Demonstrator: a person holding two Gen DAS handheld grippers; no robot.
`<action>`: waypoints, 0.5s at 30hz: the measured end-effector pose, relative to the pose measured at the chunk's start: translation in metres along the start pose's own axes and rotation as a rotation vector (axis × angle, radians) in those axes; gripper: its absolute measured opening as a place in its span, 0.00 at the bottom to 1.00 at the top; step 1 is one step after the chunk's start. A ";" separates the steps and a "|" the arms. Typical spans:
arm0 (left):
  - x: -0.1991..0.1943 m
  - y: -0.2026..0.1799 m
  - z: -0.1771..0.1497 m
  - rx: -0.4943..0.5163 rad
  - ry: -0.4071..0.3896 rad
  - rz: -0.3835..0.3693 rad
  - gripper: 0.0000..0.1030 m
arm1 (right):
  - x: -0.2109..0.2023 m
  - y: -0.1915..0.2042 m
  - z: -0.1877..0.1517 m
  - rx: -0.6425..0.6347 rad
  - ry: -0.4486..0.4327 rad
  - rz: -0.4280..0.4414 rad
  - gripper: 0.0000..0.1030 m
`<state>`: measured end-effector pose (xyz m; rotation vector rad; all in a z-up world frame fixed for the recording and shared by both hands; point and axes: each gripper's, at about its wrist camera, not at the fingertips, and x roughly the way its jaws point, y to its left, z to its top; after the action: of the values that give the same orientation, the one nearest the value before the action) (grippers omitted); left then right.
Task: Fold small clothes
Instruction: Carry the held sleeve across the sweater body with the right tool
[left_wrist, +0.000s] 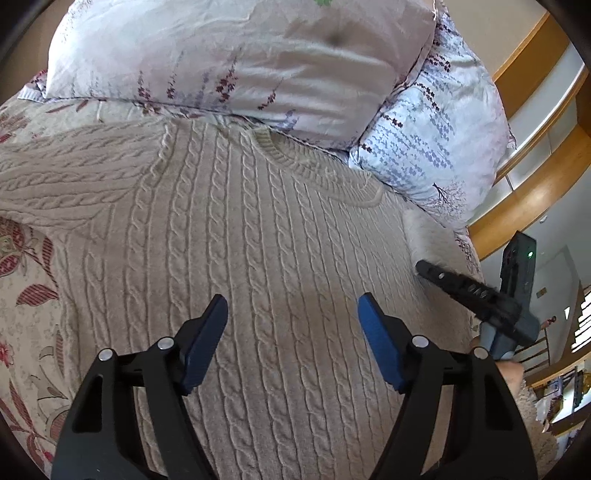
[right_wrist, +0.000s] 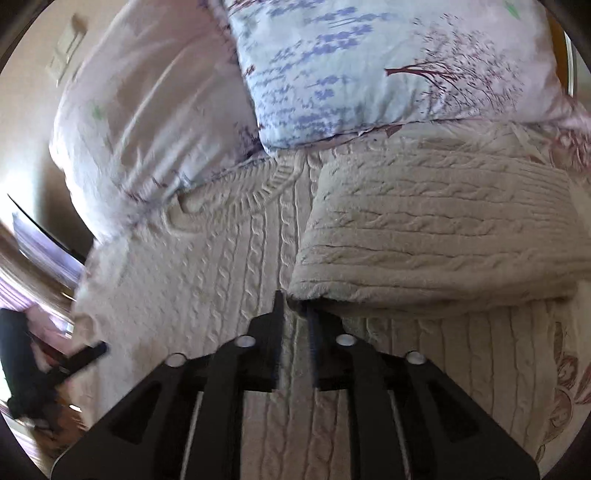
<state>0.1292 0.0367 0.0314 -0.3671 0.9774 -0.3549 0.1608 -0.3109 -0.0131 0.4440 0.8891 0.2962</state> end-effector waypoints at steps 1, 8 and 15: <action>0.001 0.000 0.001 0.000 0.004 -0.002 0.70 | -0.007 -0.007 0.004 0.056 -0.007 0.037 0.39; 0.003 0.001 0.009 -0.024 0.011 -0.050 0.70 | -0.034 -0.065 0.012 0.355 -0.095 0.051 0.51; -0.004 0.017 0.016 -0.065 -0.010 -0.046 0.66 | -0.057 -0.092 0.020 0.408 -0.223 -0.116 0.16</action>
<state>0.1430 0.0558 0.0342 -0.4509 0.9729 -0.3635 0.1489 -0.4206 -0.0082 0.7838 0.7514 -0.0461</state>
